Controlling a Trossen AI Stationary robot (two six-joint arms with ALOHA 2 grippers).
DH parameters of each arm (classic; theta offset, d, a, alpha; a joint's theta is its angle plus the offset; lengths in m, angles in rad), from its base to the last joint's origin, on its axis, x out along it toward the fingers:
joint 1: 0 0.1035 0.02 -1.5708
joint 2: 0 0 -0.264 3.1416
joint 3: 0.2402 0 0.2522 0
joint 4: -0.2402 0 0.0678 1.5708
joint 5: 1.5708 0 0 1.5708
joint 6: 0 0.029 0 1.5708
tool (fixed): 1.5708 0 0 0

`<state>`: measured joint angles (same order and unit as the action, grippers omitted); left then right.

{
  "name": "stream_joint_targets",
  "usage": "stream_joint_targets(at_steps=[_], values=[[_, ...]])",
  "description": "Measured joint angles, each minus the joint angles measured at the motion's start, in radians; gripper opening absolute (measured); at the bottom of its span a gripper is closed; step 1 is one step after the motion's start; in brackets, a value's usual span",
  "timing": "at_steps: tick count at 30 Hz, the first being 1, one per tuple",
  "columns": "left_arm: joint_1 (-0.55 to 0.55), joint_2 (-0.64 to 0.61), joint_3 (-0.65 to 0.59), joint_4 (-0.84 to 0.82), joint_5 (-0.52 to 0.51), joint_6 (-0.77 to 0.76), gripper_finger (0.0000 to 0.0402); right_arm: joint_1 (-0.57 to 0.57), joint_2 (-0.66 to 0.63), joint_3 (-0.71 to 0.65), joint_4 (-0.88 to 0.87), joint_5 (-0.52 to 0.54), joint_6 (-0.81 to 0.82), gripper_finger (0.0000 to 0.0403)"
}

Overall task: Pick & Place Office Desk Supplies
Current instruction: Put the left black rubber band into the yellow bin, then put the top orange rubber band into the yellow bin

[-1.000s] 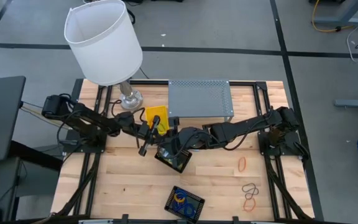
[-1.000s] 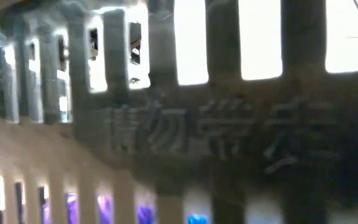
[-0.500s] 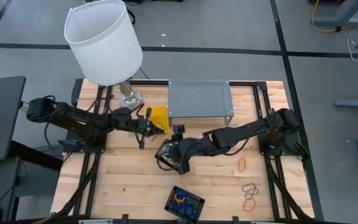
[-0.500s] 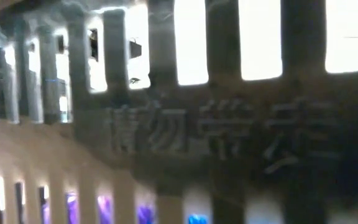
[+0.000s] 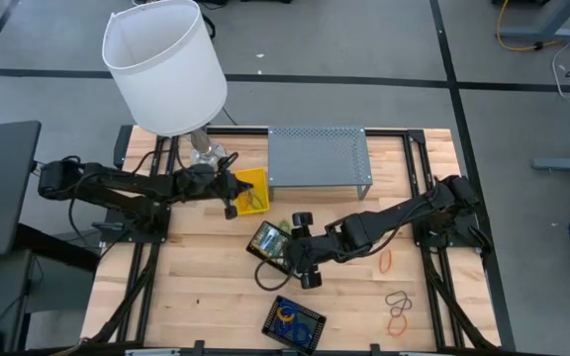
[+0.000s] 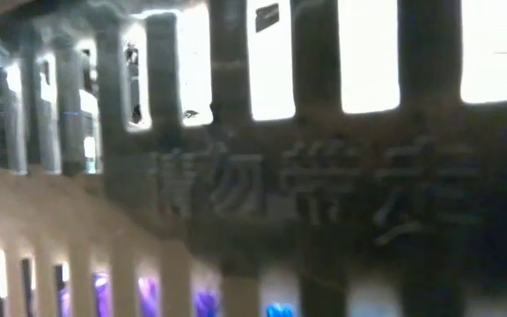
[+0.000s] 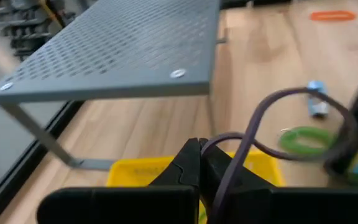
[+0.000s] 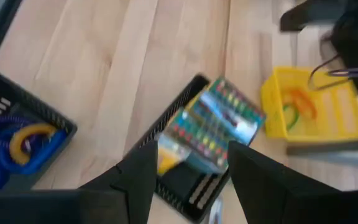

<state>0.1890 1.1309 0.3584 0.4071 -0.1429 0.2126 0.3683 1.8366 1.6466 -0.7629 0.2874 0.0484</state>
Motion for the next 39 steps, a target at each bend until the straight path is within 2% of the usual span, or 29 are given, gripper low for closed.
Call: stream_joint_targets(at_steps=[3,8,12,17,21,26,29,34,39], values=[[0.048,0.017,0.000,-0.003,0.026,0.015,0.0001,0.009,0.000,0.000,-0.023,0.000,0.026,0.0201],[0.129,0.071,0.000,0.025,0.142,0.014,0.0001,0.028,0.000,0.000,-0.028,0.000,0.044,0.0201],[0.164,0.104,0.002,0.029,0.173,-0.025,0.0008,0.034,0.000,0.000,-0.028,0.000,0.045,0.0201],[0.166,0.106,0.017,0.011,0.230,-0.050,0.0051,0.034,0.000,0.000,-0.040,-0.011,0.051,0.0201],[0.164,0.108,0.084,-0.105,0.298,-0.072,0.0109,0.034,0.000,0.000,-0.050,-0.012,0.051,0.0201],[0.150,0.123,0.191,-0.299,0.250,-0.066,0.0195,0.034,0.000,0.000,-0.060,-0.017,0.052,0.0201],[0.152,0.134,0.253,-0.420,0.224,-0.046,0.0230,0.034,0.000,0.000,-0.071,-0.024,0.052,0.0201],[0.152,0.161,0.351,-0.628,0.174,-0.003,0.0237,0.034,0.000,0.000,-0.084,-0.026,0.052,0.0201],[0.152,0.165,0.395,-0.702,0.080,0.024,0.0222,0.034,0.000,0.000,-0.139,-0.028,0.083,0.0201]])
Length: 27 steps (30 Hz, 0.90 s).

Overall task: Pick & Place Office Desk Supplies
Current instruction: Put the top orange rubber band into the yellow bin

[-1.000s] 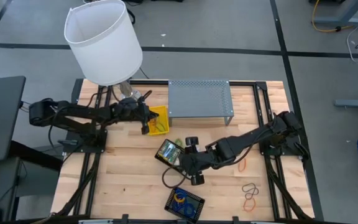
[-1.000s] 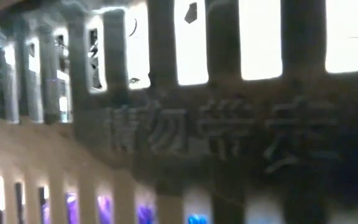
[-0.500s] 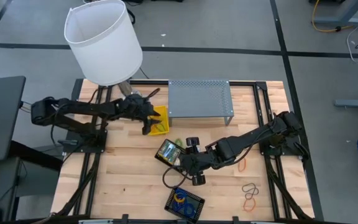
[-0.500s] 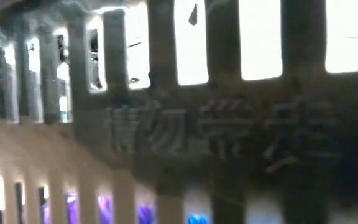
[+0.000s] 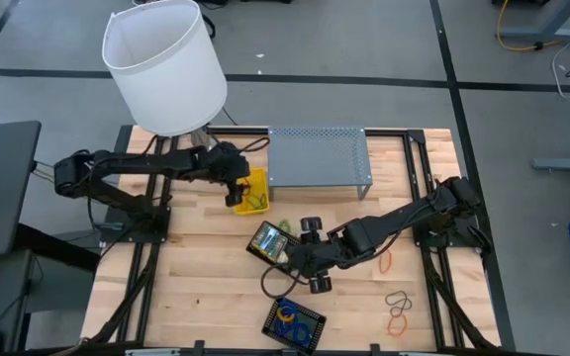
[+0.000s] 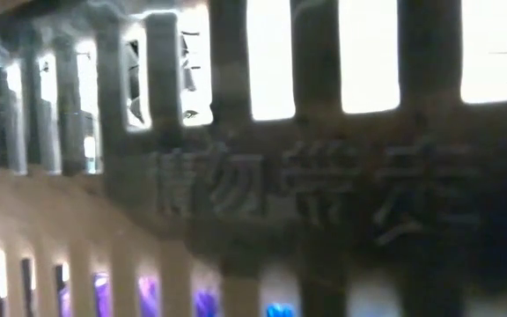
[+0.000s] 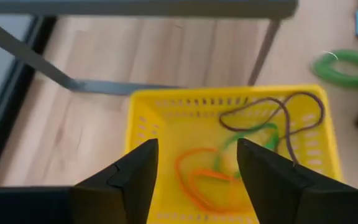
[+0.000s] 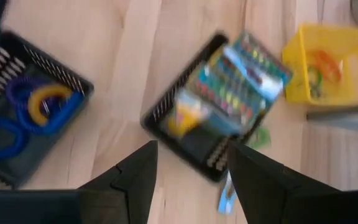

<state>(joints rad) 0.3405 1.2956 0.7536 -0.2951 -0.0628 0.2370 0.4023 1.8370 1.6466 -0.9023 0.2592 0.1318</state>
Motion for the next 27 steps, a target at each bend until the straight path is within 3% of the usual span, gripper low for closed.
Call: stream_joint_targets(at_steps=[3,12,19,27], values=[[0.002,-0.014,0.002,0.039,0.059,0.035,0.0218,0.000,0.000,0.000,-0.098,-0.027,0.055,0.0201],[0.000,-0.078,-0.001,0.218,0.466,0.059,0.0217,0.030,0.000,-0.105,-0.233,-0.120,0.194,0.0201],[-0.020,-0.110,-0.077,0.549,0.760,0.016,0.0217,0.053,-0.010,-0.298,-0.213,-0.171,0.297,0.0201],[-0.066,-0.147,-0.273,1.006,0.758,-0.112,0.0217,0.089,-0.150,-0.541,0.062,-0.231,0.388,0.0201]])
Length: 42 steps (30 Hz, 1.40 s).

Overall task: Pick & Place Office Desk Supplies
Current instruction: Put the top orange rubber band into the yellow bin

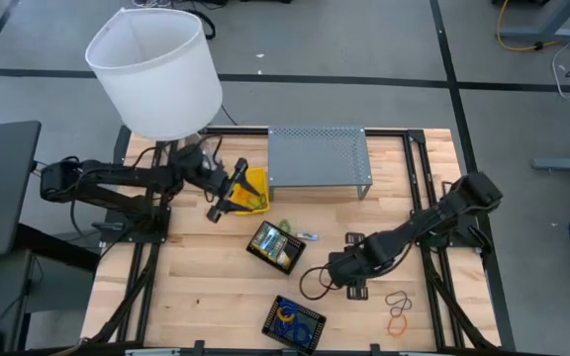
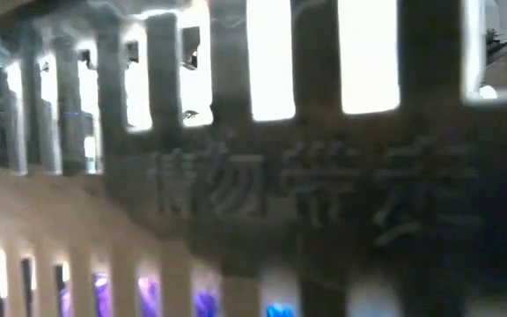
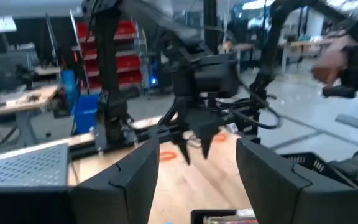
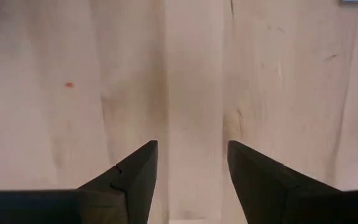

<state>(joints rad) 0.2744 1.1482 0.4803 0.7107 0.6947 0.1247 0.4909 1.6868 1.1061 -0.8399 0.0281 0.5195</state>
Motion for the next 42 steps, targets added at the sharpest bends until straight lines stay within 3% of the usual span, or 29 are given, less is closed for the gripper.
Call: stream_joint_targets(at_steps=[5,10,13,20,31,42], values=[[-0.063,0.001,-0.142,0.221,-0.092,-0.019,0.0217,0.012,-0.107,-0.104,0.073,-0.002,0.038,0.0201],[-0.125,0.004,-0.207,0.251,-0.269,0.040,0.0217,0.012,-0.207,-0.164,0.096,-0.004,0.078,0.0201],[-0.157,0.011,-0.213,0.239,-0.311,0.055,0.0217,0.011,-0.256,-0.192,0.106,-0.007,0.121,0.0201],[-0.191,0.032,-0.212,0.240,-0.329,0.078,0.0217,0.015,-0.302,-0.250,0.092,-0.040,0.257,0.0201],[-0.191,0.032,-0.212,0.237,-0.329,0.065,0.0217,0.127,-0.300,-0.320,0.016,-0.093,0.406,0.0201],[-0.191,0.032,-0.212,0.236,-0.329,0.060,0.0217,0.213,-0.299,-0.452,0.119,-0.086,0.523,0.0200]])
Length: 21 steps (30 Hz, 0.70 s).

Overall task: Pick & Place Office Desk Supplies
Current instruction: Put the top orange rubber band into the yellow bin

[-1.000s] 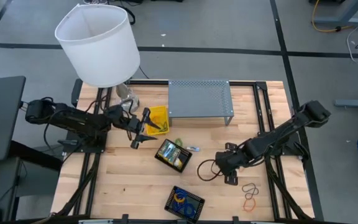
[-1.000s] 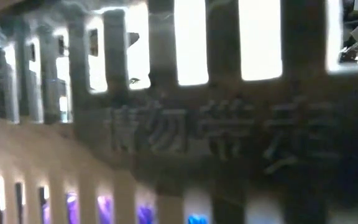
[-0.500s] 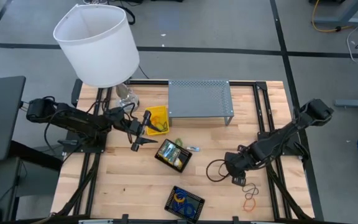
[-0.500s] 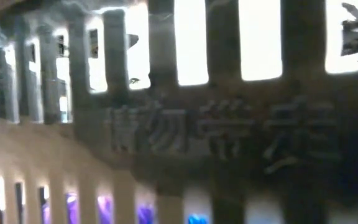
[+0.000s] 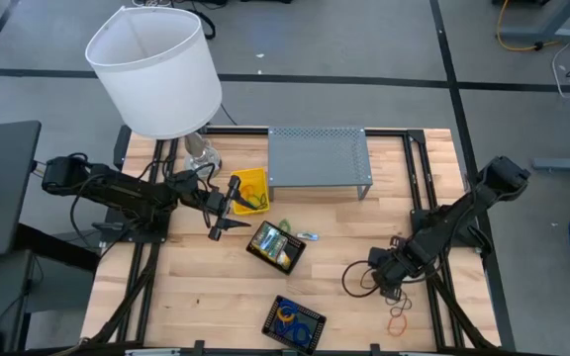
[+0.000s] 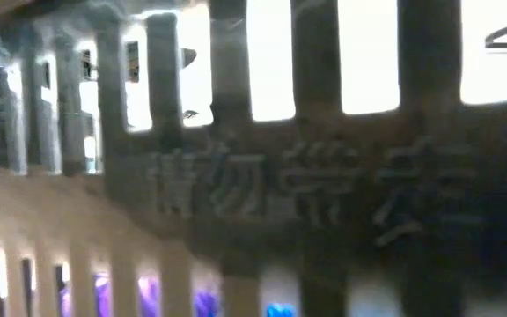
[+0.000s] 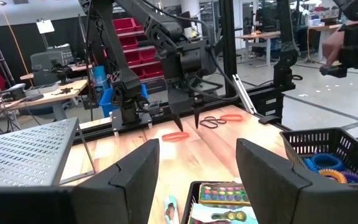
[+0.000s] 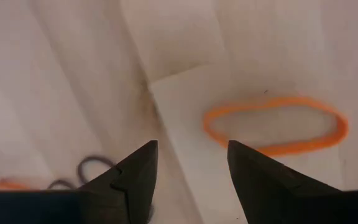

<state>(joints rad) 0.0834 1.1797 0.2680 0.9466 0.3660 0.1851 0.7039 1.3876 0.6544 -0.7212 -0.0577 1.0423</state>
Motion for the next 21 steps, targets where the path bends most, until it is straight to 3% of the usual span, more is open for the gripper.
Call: stream_joint_targets(at_steps=[11,14,18,21], values=[[0.001,0.000,0.000,0.000,0.000,-0.002,0.0217,0.000,-0.003,-0.070,0.055,0.082,-0.006,0.0150],[0.002,0.000,0.000,0.000,0.000,-0.002,0.0217,0.000,-0.002,-0.071,0.051,0.094,-0.005,0.0111],[0.002,0.000,0.000,-0.001,0.000,-0.002,0.0217,0.000,-0.002,-0.071,0.076,0.098,-0.015,0.0023],[0.001,0.000,0.000,-0.001,0.000,-0.002,0.0217,-0.001,-0.002,-0.072,0.100,0.097,-0.027,0.0010]])
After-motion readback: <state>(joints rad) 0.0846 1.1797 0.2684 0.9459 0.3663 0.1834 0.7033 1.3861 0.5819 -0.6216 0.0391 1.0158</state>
